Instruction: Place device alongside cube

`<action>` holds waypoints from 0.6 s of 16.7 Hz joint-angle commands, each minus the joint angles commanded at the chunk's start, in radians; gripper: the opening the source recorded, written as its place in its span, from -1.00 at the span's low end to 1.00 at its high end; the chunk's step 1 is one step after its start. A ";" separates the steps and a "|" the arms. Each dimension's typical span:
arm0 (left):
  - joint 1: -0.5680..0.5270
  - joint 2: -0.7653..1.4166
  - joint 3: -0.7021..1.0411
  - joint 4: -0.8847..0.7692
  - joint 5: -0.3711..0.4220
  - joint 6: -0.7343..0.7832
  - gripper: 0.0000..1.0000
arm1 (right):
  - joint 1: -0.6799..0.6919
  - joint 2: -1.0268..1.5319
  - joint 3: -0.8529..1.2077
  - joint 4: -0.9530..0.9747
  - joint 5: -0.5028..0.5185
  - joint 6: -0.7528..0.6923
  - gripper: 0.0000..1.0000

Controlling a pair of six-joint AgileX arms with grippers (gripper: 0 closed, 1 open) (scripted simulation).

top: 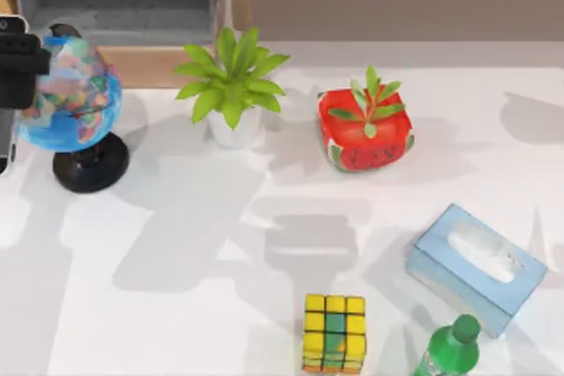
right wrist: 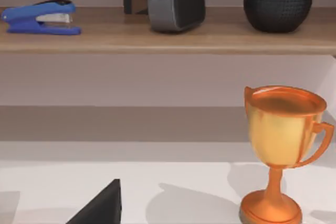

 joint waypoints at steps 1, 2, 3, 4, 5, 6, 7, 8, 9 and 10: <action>-0.042 -0.009 -0.005 -0.006 0.001 -0.049 -1.00 | 0.000 0.000 0.000 0.000 0.000 0.000 1.00; -0.085 -0.016 -0.012 -0.011 0.002 -0.098 -1.00 | 0.000 0.000 0.000 0.000 0.000 0.000 1.00; -0.129 -0.020 -0.021 -0.016 0.003 -0.147 -1.00 | 0.000 0.000 0.000 0.000 0.000 0.000 1.00; -0.173 -0.020 -0.031 -0.021 0.005 -0.196 -1.00 | 0.000 0.000 0.000 0.000 0.000 0.000 1.00; -0.217 -0.019 -0.043 -0.027 0.006 -0.245 -1.00 | 0.000 0.000 0.000 0.000 0.000 0.000 1.00; -0.262 -0.015 -0.056 -0.032 0.008 -0.293 -1.00 | 0.000 0.000 0.000 0.000 0.000 0.000 1.00; -0.305 -0.008 -0.070 -0.037 0.010 -0.340 -1.00 | 0.000 0.000 0.000 0.000 0.000 0.000 1.00; -0.348 0.000 -0.085 -0.042 0.012 -0.386 -1.00 | 0.000 0.000 0.000 0.000 0.000 0.000 1.00; -0.390 0.009 -0.101 -0.046 0.013 -0.430 -1.00 | 0.000 0.000 0.000 0.000 0.000 0.000 1.00; -0.430 0.020 -0.117 -0.051 0.015 -0.473 -1.00 | 0.000 0.000 0.000 0.000 0.000 0.000 1.00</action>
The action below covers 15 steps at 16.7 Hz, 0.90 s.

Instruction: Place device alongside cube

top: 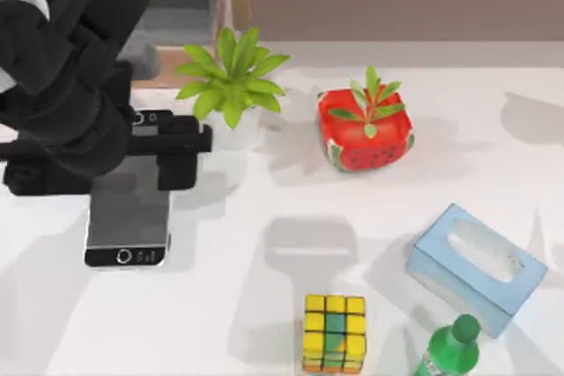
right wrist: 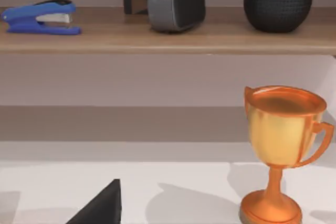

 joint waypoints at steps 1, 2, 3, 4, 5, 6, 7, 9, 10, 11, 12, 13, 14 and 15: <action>-0.038 0.012 -0.016 -0.005 0.002 -0.040 -1.00 | 0.000 0.000 0.000 0.000 0.000 0.000 1.00; -0.074 0.024 -0.032 -0.009 0.003 -0.079 -1.00 | 0.000 0.000 0.000 0.000 0.000 0.000 1.00; -0.108 0.037 -0.047 -0.013 0.004 -0.115 -1.00 | 0.000 0.000 0.000 0.000 0.000 0.000 1.00; -0.139 0.049 -0.062 -0.017 0.005 -0.148 -1.00 | 0.000 0.000 0.000 0.000 0.000 0.000 1.00; -0.167 0.062 -0.076 -0.020 0.006 -0.178 -1.00 | 0.000 0.000 0.000 0.000 0.000 0.000 1.00; -0.193 0.073 -0.089 -0.024 0.007 -0.205 -1.00 | 0.000 0.000 0.000 0.000 0.000 0.000 1.00; -0.215 0.084 -0.100 -0.026 0.008 -0.229 -1.00 | 0.000 0.000 0.000 0.000 0.000 0.000 1.00; -0.246 0.100 -0.117 -0.030 0.008 -0.263 -1.00 | 0.000 0.000 0.000 0.000 0.000 0.000 1.00; -0.257 0.106 -0.122 -0.032 0.008 -0.275 -1.00 | 0.000 0.000 0.000 0.000 0.000 0.000 1.00; -0.262 0.109 -0.125 -0.032 0.009 -0.281 -1.00 | 0.000 0.000 0.000 0.000 0.000 0.000 1.00; -0.263 0.110 -0.126 -0.033 0.009 -0.282 -1.00 | 0.000 0.000 0.000 0.000 0.000 0.000 1.00; -0.263 0.110 -0.126 -0.033 0.009 -0.282 -1.00 | 0.000 0.000 0.000 0.000 0.000 0.000 1.00; -0.263 0.110 -0.126 -0.033 0.009 -0.282 -1.00 | 0.000 0.000 0.000 0.000 0.000 0.000 1.00; -0.263 0.110 -0.126 -0.033 0.009 -0.282 -1.00 | 0.000 0.000 0.000 0.000 0.000 0.000 1.00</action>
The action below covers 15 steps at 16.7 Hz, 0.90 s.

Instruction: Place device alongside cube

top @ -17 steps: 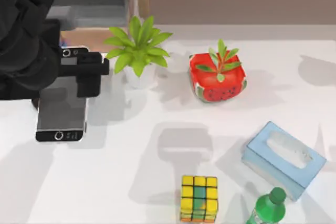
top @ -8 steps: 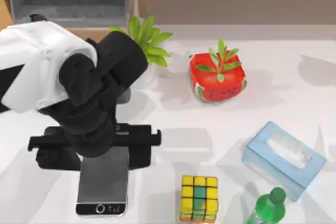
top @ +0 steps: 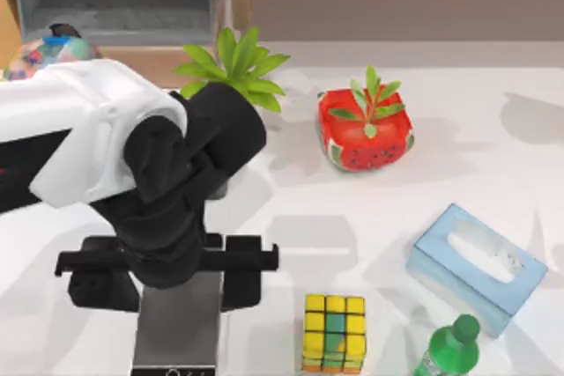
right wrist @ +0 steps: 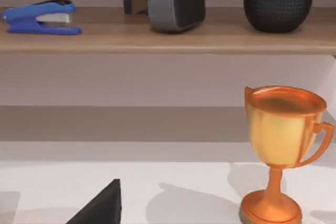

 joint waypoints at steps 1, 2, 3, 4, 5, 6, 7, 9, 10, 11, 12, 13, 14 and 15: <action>0.004 -0.004 0.003 0.001 0.000 0.003 -1.00 | 0.000 0.000 0.000 0.000 0.000 0.000 1.00; 0.004 -0.004 0.003 0.001 0.000 0.003 -1.00 | 0.000 0.000 0.000 0.000 0.000 0.000 1.00; 0.005 -0.004 0.002 0.002 0.000 0.003 -1.00 | 0.000 0.000 0.000 0.000 0.000 0.000 1.00; 0.006 -0.004 0.001 0.005 0.000 0.003 -1.00 | 0.000 0.000 0.000 0.000 0.000 0.000 1.00; 0.006 -0.004 0.000 0.009 0.001 0.004 -1.00 | 0.000 0.000 0.000 0.000 0.000 0.000 1.00; 0.007 -0.005 -0.002 0.014 0.001 0.005 -1.00 | 0.000 0.000 0.000 0.000 0.000 0.000 1.00; 0.007 -0.005 -0.004 0.020 0.002 0.005 -1.00 | 0.000 0.000 0.000 0.000 0.000 0.000 1.00; 0.007 -0.007 -0.009 0.037 0.001 0.006 -1.00 | 0.000 0.000 0.000 0.000 0.000 0.000 1.00; 0.007 -0.008 -0.011 0.047 0.001 0.007 -1.00 | 0.000 0.000 0.000 0.000 0.000 0.000 1.00; 0.006 -0.009 -0.014 0.057 0.001 0.007 -1.00 | 0.000 0.000 0.000 0.000 0.000 0.000 1.00; 0.006 -0.010 -0.016 0.068 0.001 0.006 -1.00 | 0.000 0.000 0.000 0.000 0.000 0.000 1.00; 0.005 -0.010 -0.019 0.079 0.001 0.006 -1.00 | 0.000 0.000 0.000 0.000 0.000 0.000 1.00; 0.004 -0.011 -0.023 0.091 0.001 0.005 -1.00 | 0.000 0.000 0.000 0.000 0.000 0.000 1.00; 0.004 -0.010 -0.026 0.103 0.001 0.004 -1.00 | 0.000 0.000 0.000 0.000 0.000 0.000 1.00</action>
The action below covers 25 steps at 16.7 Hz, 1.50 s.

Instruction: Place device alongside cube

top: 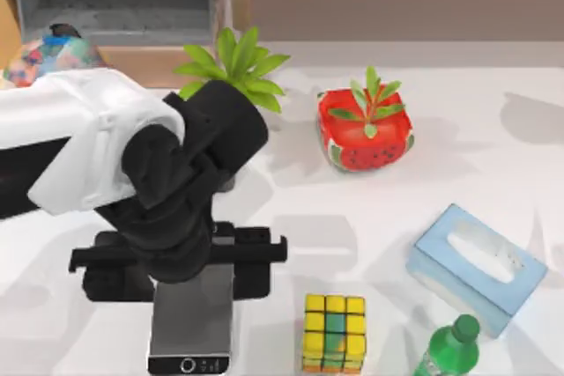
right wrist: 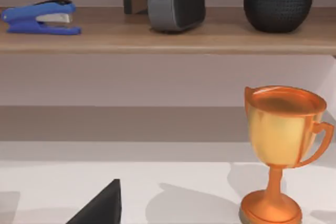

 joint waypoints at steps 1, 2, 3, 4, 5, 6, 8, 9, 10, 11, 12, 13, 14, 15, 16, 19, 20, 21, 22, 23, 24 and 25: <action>-0.001 0.001 -0.004 0.012 0.000 -0.001 -1.00 | 0.000 0.000 0.000 0.000 0.000 0.000 1.00; -0.001 0.002 -0.009 0.024 0.000 -0.002 -1.00 | 0.000 0.000 0.000 0.000 0.000 0.000 1.00; -0.002 0.004 -0.014 0.036 0.000 -0.003 -1.00 | 0.000 0.000 0.000 0.000 0.000 0.000 1.00; -0.003 0.006 -0.020 0.047 0.000 -0.003 -1.00 | 0.000 0.000 0.000 0.000 0.000 0.000 1.00; -0.003 0.010 -0.026 0.059 0.000 -0.004 -1.00 | 0.000 0.000 0.000 0.000 0.000 0.000 1.00; -0.003 0.014 -0.033 0.069 0.000 -0.004 -1.00 | 0.000 0.000 0.000 0.000 0.000 0.000 1.00; -0.004 0.025 -0.048 0.089 0.001 -0.004 -1.00 | 0.000 0.000 0.000 0.000 0.000 0.000 1.00; -0.003 0.033 -0.056 0.097 0.001 -0.003 -1.00 | 0.000 0.000 0.000 0.000 0.000 0.000 1.00; -0.003 0.040 -0.065 0.105 0.001 -0.003 -1.00 | 0.000 0.000 0.000 0.000 0.000 0.000 1.00; -0.003 0.049 -0.074 0.111 0.001 -0.002 -1.00 | 0.000 0.000 0.000 0.000 0.000 0.000 1.00; -0.002 0.059 -0.084 0.117 0.001 -0.002 -1.00 | 0.000 0.000 0.000 0.000 0.000 0.000 1.00; -0.002 0.069 -0.094 0.122 0.001 -0.001 -1.00 | 0.000 0.000 0.000 0.000 0.000 0.000 1.00; -0.002 0.081 -0.105 0.126 0.000 -0.001 -1.00 | 0.000 0.000 0.000 0.000 0.000 0.000 1.00; -0.001 0.091 -0.116 0.128 -0.001 -0.001 -1.00 | 0.000 0.000 0.000 0.000 0.000 0.000 1.00; -0.001 0.096 -0.120 0.129 -0.001 -0.001 -1.00 | 0.000 0.000 0.000 0.000 0.000 0.000 1.00; -0.001 0.096 -0.120 0.129 -0.001 -0.001 -1.00 | 0.000 0.000 0.000 0.000 0.000 0.000 1.00; -0.001 0.096 -0.120 0.129 -0.001 -0.001 -1.00 | 0.000 0.000 0.000 0.000 0.000 0.000 1.00; -0.001 0.096 -0.120 0.129 -0.001 -0.001 -0.85 | 0.000 0.000 0.000 0.000 0.000 0.000 1.00; -0.001 0.096 -0.120 0.129 -0.001 -0.001 -0.70 | 0.000 0.000 0.000 0.000 0.000 0.000 1.00; -0.001 0.096 -0.120 0.129 -0.001 -0.001 -0.55 | 0.000 0.000 0.000 0.000 0.000 0.000 1.00; -0.001 0.096 -0.120 0.129 -0.001 -0.001 -0.40 | 0.000 0.000 0.000 0.000 0.000 0.000 1.00; -0.001 0.096 -0.120 0.129 -0.001 -0.001 -0.25 | 0.000 0.000 0.000 0.000 0.000 0.000 1.00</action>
